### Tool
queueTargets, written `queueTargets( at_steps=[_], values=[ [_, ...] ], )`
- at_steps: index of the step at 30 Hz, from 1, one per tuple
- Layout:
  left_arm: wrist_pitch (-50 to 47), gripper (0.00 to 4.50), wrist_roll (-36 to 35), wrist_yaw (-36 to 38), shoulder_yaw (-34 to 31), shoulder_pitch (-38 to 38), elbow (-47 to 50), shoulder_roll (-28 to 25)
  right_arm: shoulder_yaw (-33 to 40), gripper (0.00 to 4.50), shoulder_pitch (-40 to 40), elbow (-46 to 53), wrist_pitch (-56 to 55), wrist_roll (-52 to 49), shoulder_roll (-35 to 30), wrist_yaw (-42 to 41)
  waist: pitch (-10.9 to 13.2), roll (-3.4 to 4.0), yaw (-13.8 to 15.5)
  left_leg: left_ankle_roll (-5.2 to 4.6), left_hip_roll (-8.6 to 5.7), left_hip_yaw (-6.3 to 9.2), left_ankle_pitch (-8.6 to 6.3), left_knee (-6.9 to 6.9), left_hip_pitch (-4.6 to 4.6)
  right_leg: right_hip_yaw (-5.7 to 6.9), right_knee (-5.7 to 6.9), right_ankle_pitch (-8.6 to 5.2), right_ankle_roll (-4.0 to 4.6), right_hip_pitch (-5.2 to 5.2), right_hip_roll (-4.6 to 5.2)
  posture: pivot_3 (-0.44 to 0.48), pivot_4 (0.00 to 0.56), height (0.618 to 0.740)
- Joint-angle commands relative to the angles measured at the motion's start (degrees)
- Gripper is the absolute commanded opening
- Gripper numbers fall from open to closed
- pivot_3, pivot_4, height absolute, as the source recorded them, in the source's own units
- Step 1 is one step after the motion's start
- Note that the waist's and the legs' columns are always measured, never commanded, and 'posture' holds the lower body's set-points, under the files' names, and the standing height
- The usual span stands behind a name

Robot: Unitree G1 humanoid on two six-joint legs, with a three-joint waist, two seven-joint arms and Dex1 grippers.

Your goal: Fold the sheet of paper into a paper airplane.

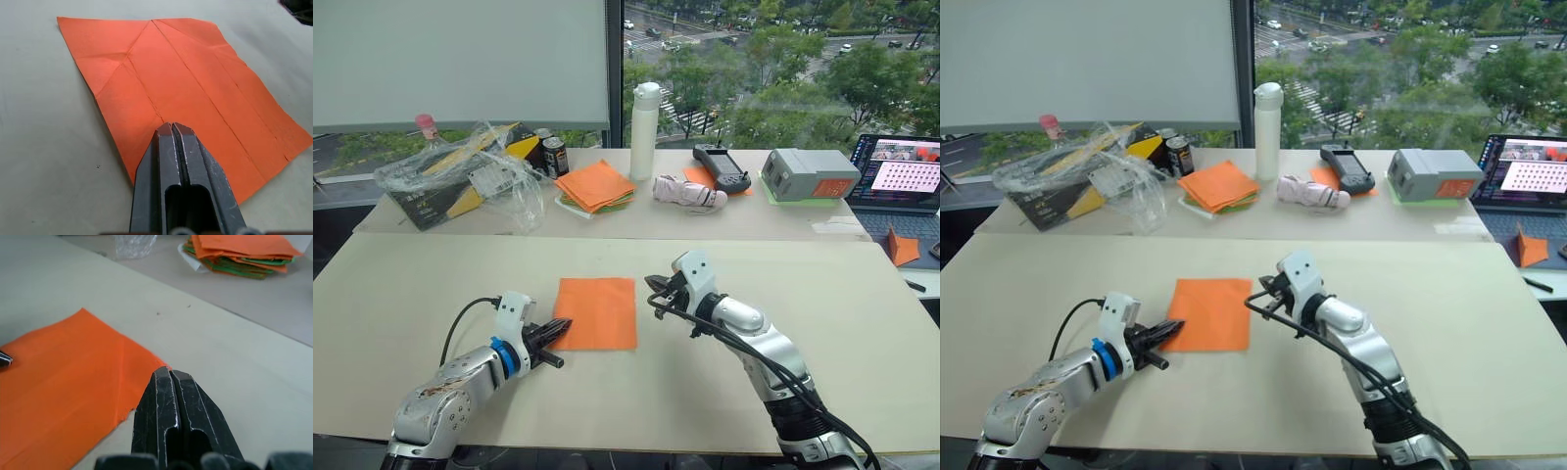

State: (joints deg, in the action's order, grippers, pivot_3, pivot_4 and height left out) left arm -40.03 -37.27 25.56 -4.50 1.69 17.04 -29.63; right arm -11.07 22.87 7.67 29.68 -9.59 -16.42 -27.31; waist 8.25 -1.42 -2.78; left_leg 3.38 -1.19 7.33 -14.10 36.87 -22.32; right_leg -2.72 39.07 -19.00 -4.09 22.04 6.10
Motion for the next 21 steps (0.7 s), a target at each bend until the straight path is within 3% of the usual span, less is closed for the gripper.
queueTargets(
  at_steps=[1,21],
  values=[
    [0.1,0.0,0.5,0.8,-0.7,-0.1,0.5,0.4,-3.0,0.03,2.0,-1.3,1.6,3.2,-0.9,-0.3,0.0,0.0,0.0,0.0,0.0,-0.01,0.0,0.0,0.0,0.0,0.0,0.0,0.0,0.0,0.0,0.0,0.15,0.74],
    [-0.1,0.0,2.6,0.8,-0.2,0.7,0.8,2.9,-3.7,0.03,11.8,-15.8,3.2,9.1,3.9,3.0,0.0,0.0,-0.6,0.12,0.0,0.0,0.07,0.0,0.01,0.0,0.05,0.0,0.0,0.01,0.0,0.0,0.15,0.74]
  ],
)
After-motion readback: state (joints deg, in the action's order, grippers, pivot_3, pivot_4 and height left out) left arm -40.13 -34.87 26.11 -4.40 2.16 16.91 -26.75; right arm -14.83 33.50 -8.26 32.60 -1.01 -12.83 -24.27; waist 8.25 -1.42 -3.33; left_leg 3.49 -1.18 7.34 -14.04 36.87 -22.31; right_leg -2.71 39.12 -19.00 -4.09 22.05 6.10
